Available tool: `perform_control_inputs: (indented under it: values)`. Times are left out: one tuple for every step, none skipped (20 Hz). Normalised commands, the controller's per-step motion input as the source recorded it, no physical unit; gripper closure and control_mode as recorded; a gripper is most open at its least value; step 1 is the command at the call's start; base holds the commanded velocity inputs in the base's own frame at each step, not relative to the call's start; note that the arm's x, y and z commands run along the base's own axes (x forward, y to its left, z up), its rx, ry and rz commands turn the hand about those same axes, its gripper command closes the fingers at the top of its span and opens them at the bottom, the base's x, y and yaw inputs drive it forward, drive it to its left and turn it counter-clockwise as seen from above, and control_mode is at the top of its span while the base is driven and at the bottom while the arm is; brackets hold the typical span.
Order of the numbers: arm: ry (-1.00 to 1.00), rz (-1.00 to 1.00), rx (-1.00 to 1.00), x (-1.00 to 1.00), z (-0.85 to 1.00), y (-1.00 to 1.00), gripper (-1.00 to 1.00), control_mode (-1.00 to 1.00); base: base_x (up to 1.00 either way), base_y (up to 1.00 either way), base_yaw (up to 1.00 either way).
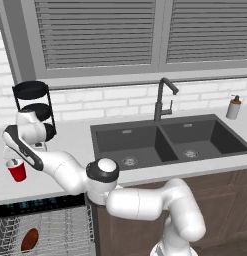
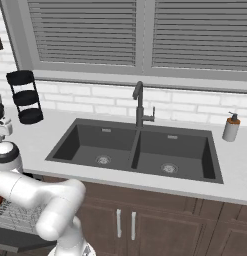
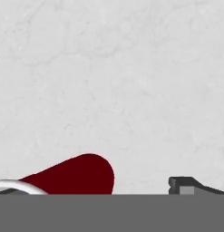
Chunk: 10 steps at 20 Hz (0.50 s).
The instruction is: Pick up the cup and bowl from the counter, place them in the dishwasher, and close the dishwasher door.
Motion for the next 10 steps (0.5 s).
perform_control_inputs:
  values:
    - [0.0, 0.0, 0.0, -0.18, -0.04, -0.04, -1.0, -1.0, 0.0, 0.0, 0.0]
    - [0.0, 0.0, 0.0, -0.13, -0.01, 0.0, -1.0, -1.0, 0.0, 0.0, 0.0]
    - [0.0, 0.0, 0.0, -0.09, -0.04, 0.0, -1.0, -1.0, 0.0, 0.0, 0.0]
    - [0.0, 0.0, 0.0, -0.07, -0.04, 0.0, -1.0, -1.0, 0.0, 0.0, 0.0]
    - [0.0, 0.0, 0.0, -0.03, -0.02, 0.0, -1.0, -1.0, 0.0, 0.0, 0.0]
    - [0.0, 0.0, 0.0, 0.0, -0.06, 0.0, -1.0, -1.0, 0.0, 0.0, 0.0]
    - [0.0, 0.0, 0.0, 0.0, -0.06, 0.0, -1.0, -1.0, 0.0, 0.0, 0.0]
    - [0.0, 0.0, 0.0, 0.0, -0.08, -0.01, -1.0, -1.0, 0.0, 0.0, 0.0]
    - [0.0, 0.0, 0.01, 0.0, -0.1, 0.0, -1.0, -1.0, 0.0, 0.0, 0.0]
    - [0.0, 0.0, 0.01, 0.0, -0.11, -0.02, -1.0, -1.0, 0.0, 0.0, 0.0]
